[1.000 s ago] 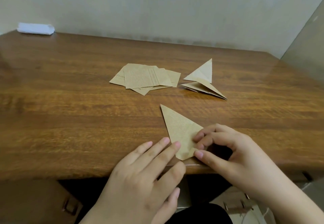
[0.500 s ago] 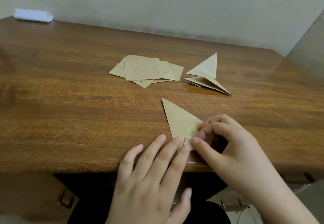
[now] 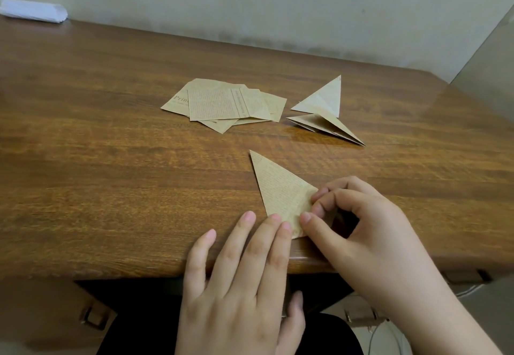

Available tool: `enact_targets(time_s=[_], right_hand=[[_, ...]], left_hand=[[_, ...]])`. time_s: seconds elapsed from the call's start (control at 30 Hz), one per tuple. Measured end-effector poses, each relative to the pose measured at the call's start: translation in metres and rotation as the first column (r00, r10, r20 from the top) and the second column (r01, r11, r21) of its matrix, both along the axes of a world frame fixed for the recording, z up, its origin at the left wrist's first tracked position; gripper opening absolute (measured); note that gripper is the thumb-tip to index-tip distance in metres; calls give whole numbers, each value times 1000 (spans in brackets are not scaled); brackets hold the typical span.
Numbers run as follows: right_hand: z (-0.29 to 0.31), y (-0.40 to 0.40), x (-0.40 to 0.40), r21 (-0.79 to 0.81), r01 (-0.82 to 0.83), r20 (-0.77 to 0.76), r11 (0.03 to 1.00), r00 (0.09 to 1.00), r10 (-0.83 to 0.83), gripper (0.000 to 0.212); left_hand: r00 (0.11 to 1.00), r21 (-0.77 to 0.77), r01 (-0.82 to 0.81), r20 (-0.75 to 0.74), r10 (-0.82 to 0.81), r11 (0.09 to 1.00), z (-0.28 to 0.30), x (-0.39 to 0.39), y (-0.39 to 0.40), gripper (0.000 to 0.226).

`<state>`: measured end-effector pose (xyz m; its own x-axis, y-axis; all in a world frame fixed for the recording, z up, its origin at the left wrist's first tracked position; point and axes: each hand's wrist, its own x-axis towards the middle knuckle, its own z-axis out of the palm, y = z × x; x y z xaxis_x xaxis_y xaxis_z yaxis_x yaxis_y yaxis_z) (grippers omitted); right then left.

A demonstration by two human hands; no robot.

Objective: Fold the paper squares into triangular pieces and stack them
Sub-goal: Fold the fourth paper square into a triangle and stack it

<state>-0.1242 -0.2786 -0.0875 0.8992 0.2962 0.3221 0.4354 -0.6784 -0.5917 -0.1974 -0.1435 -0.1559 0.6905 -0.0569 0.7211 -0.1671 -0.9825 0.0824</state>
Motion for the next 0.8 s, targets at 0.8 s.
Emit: enact_targets(time_s=[0.8], right_hand=[[0, -2, -2, -38, -18, -9, 999, 1000, 18, 20]], left_hand=[[984, -149, 177, 49, -171, 973, 4, -2, 10, 38]])
